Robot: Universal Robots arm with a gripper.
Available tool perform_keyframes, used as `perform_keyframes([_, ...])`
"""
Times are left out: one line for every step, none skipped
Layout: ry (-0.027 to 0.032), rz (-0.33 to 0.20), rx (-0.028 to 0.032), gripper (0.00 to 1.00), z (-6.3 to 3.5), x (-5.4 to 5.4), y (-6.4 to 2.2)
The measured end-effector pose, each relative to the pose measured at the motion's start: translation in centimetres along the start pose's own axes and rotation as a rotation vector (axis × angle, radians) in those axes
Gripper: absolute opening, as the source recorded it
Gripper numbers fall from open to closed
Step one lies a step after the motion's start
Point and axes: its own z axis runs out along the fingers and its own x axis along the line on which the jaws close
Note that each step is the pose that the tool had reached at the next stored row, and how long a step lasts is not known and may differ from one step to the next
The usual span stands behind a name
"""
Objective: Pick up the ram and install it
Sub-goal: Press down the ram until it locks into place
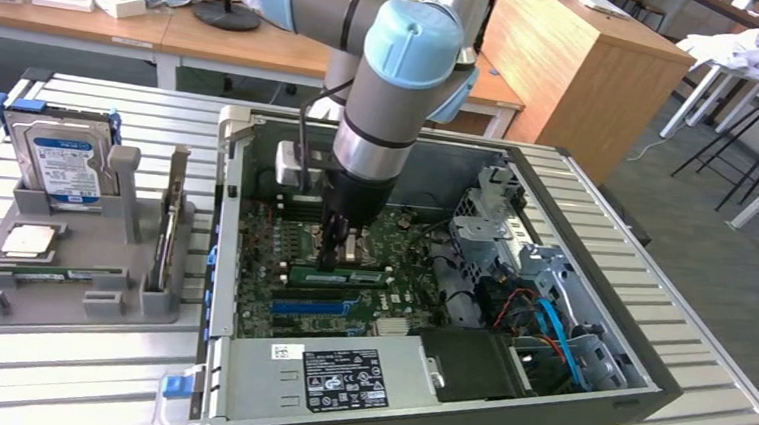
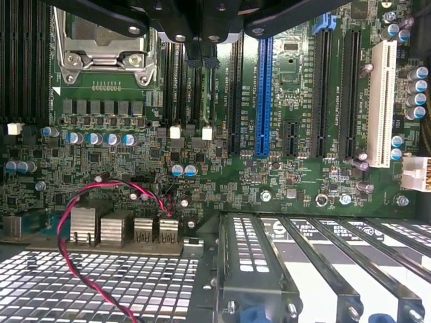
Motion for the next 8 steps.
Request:
perform_keyframes([0.0001,0.000,0.0000,0.10,0.03,0.01,0.00])
perform_keyframes([0.0002,0.000,0.0000,0.10,0.06,0.01,0.00])
perform_keyframes([0.0003,0.000,0.0000,0.10,0.06,0.01,0.00])
perform_keyframes([0.0004,0.000,0.0000,0.10,0.06,0.01,0.00])
perform_keyframes([0.0003,0.000,0.0000,0.10,0.06,0.01,0.00])
perform_keyframes([0.0002,0.000,0.0000,0.10,0.07,0.00,0.00])
perform_keyframes([0.0002,0.000,0.0001,0.10,0.07,0.01,0.00])
perform_keyframes([0.0001,0.000,0.0001,0.10,0.09,0.00,0.00])
